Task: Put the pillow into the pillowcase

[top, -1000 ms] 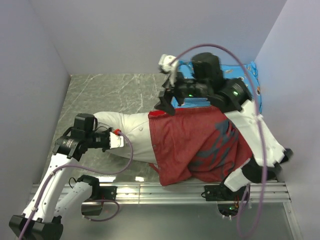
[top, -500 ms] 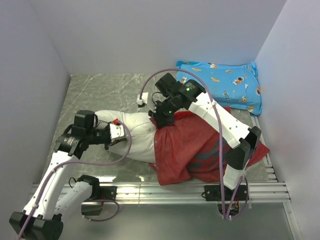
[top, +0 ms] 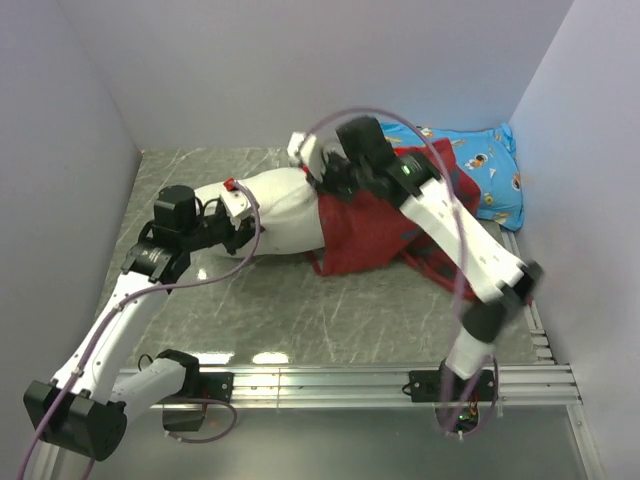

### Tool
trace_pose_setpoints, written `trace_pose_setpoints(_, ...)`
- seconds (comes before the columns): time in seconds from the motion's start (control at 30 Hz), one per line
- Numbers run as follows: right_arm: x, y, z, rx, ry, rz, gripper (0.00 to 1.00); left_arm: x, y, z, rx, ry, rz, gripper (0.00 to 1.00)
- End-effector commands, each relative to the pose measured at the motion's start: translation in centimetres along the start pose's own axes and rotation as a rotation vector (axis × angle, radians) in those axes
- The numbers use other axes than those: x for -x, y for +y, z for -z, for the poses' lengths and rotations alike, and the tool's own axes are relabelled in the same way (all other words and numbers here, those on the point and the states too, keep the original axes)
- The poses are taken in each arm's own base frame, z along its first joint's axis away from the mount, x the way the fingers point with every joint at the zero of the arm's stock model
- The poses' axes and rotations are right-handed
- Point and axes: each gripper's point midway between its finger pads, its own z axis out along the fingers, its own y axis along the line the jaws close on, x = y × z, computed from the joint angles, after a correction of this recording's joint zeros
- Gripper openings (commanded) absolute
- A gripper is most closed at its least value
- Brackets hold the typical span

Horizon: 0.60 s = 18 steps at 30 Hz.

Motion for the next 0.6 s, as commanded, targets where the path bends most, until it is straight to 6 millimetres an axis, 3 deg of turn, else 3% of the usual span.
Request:
trace_pose_setpoints(0.0,9.1,4.1,12.2,-0.118,-0.431,0.25,0.0,0.8,-5.0,3.2,-0.188,0.03,-0.039,0.26)
trace_pose_setpoints(0.03,4.1,7.4,8.6,-0.031,-0.309,0.262,0.0,0.5,-6.1,4.0,-0.232,0.048,-0.041,0.47)
trace_pose_setpoints(0.07,1.7,9.3,8.0,0.004,-0.271,0.3,0.0,1.5,-7.3,5.3,-0.272,0.036,-0.047,0.7)
trace_pose_setpoints(0.1,-2.9,13.3,7.0,0.087,-0.214,0.325,0.0,1.3,-8.3,6.2,-0.296,0.062,0.007,0.82)
trace_pose_setpoints(0.17,-7.6,16.5,6.3,0.148,-0.149,0.372,0.0,3.3,-9.4,7.5,-0.298,0.034,0.115,0.93)
trace_pose_setpoints(0.2,-11.4,19.3,6.0,0.216,-0.095,0.405,0.0,3.8,-9.4,7.7,-0.281,0.032,0.158,0.94)
trace_pose_setpoints(0.23,-13.0,20.6,5.9,0.246,-0.069,0.416,0.06,4.6,-9.1,7.8,-0.258,0.01,0.178,0.95)
trace_pose_setpoints(0.27,-14.2,21.7,5.9,0.277,-0.048,0.427,0.35,4.9,-9.0,7.8,-0.238,0.011,0.242,0.96)
trace_pose_setpoints(0.3,-15.8,22.9,6.4,0.321,-0.01,0.425,0.57,4.7,-8.3,7.5,-0.201,0.018,0.257,0.97)
trace_pose_setpoints(0.37,-15.6,24.2,7.4,0.374,0.0,0.396,0.95,3.7,-7.2,6.5,-0.168,0.053,0.271,0.98)
trace_pose_setpoints(0.47,-12.0,23.3,9.4,0.356,-0.034,0.298,0.98,2.2,-5.4,4.9,-0.134,0.113,0.236,0.98)
trace_pose_setpoints(0.5,-9.2,22.4,10.8,0.343,-0.084,0.265,0.98,1.5,-4.8,4.5,-0.122,0.141,0.23,0.98)
trace_pose_setpoints(0.57,-6.7,22.2,12.1,0.359,-0.098,0.167,0.99,-0.1,-4.4,3.5,-0.154,0.208,0.212,0.99)
